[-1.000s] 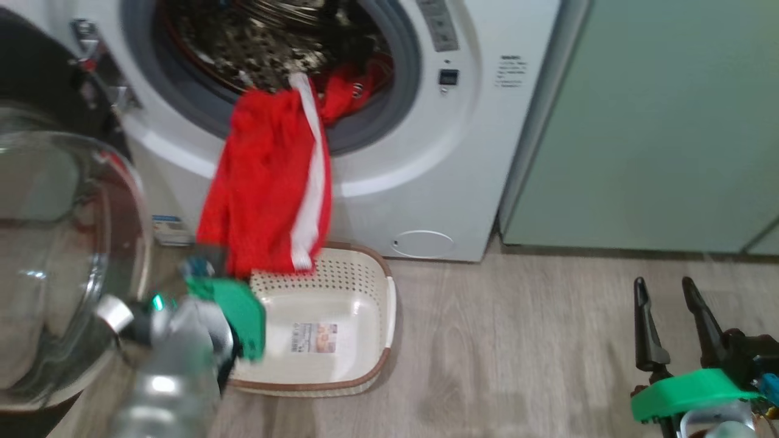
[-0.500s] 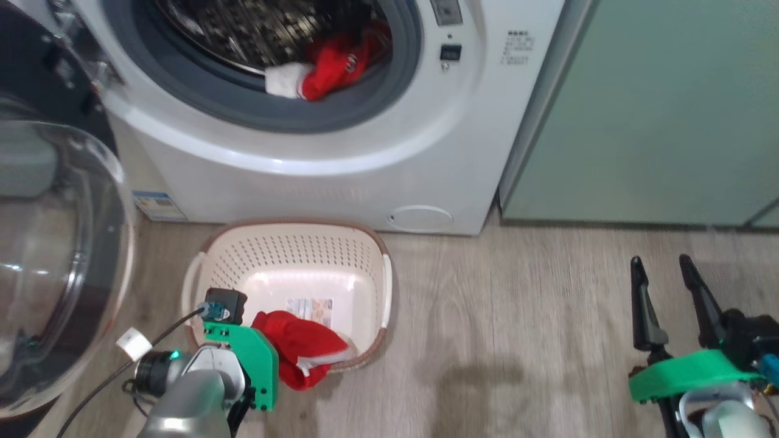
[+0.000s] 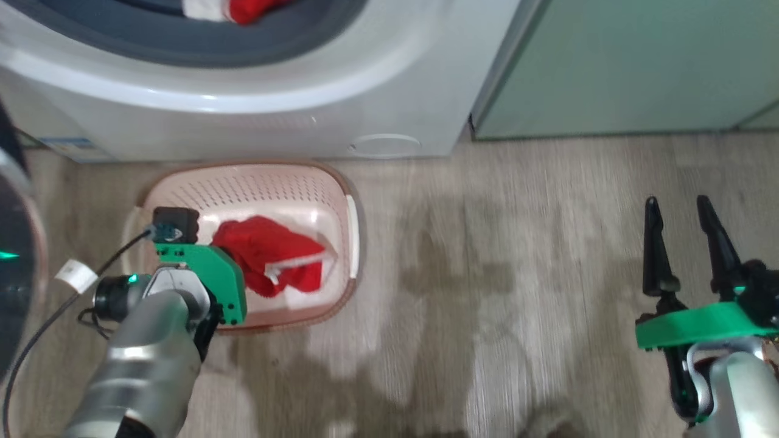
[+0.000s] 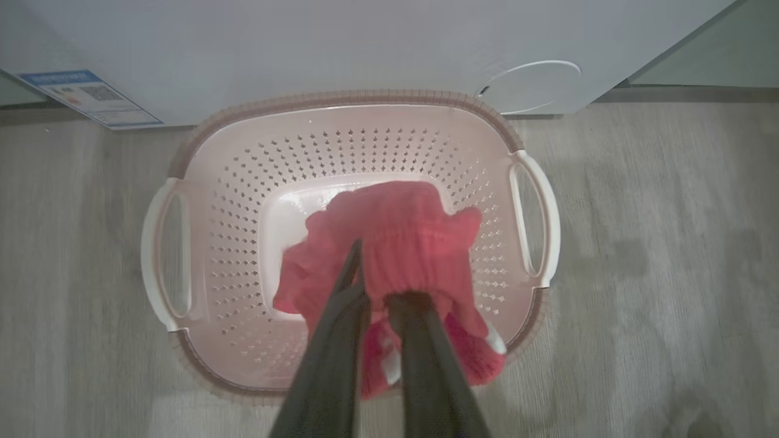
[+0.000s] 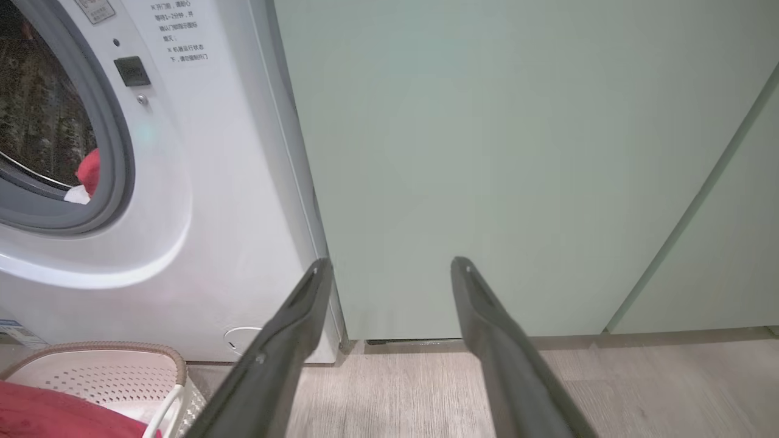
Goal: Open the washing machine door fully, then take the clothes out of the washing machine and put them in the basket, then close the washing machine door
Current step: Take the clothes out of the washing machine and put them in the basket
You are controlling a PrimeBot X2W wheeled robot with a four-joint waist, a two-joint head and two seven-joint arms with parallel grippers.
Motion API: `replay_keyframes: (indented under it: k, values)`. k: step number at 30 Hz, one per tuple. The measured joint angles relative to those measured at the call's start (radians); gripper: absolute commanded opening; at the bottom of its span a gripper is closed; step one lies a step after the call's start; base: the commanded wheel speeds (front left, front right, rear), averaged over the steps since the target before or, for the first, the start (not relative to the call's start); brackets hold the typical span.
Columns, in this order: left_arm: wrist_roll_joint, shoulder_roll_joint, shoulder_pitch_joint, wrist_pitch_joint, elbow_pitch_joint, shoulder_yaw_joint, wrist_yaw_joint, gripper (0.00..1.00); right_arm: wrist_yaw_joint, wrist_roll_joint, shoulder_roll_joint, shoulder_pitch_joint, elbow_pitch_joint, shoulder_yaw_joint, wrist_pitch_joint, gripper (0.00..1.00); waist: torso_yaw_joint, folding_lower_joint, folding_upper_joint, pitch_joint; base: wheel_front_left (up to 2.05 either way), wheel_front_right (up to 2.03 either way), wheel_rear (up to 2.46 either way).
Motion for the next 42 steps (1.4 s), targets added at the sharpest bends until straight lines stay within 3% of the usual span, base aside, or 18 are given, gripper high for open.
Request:
replay_keyframes:
  k: [10,18,19,20,21,22,35,42]
  values:
    - [-0.046,0.027,-0.043,0.007,0.015,0.037,0.021,0.00,0.000,-0.008,0.000,-0.058,-0.024,-0.002,0.000,1.00,-0.054,0.0000,0.0000,0.123,0.00,0.00,0.00]
    - [-0.051,0.022,-0.053,-0.023,0.016,0.038,0.037,0.03,0.000,-0.009,0.000,-0.065,-0.031,-0.007,0.000,1.00,-0.062,0.0000,0.0000,0.153,0.00,0.00,0.00]
    - [-0.051,0.022,-0.053,-0.029,0.016,0.037,0.037,0.31,0.000,-0.009,0.000,-0.067,-0.031,-0.007,0.000,1.00,-0.062,0.0000,0.0000,0.151,0.00,0.00,0.00]
    - [-0.051,0.022,-0.053,-0.034,0.016,0.036,0.037,0.47,0.000,-0.009,0.000,-0.068,-0.031,-0.007,0.000,1.00,-0.062,0.0000,0.0000,0.148,0.00,0.00,0.00]
    - [-0.051,0.021,-0.053,-0.040,0.016,0.035,0.037,0.83,0.000,-0.009,0.000,-0.068,-0.031,-0.007,0.000,1.00,-0.061,0.0000,0.0000,0.143,0.00,0.00,0.00]
    - [-0.051,0.019,-0.053,-0.046,0.016,0.034,0.037,1.00,0.000,-0.010,0.000,-0.068,-0.031,-0.007,0.000,1.00,-0.059,0.0000,0.0000,0.138,0.00,0.00,0.00]
    - [-0.059,0.009,0.044,-0.161,-0.002,0.013,0.010,1.00,0.000,-0.009,-0.001,-0.018,0.000,0.004,0.000,1.00,-0.018,0.0000,0.0000,-0.030,0.00,0.00,0.00]
    - [-0.058,0.039,0.169,-0.163,-0.224,0.068,0.004,1.00,0.000,-0.003,-0.001,0.049,0.008,0.009,0.000,1.00,0.019,0.0000,0.0000,-0.161,0.00,0.00,0.00]
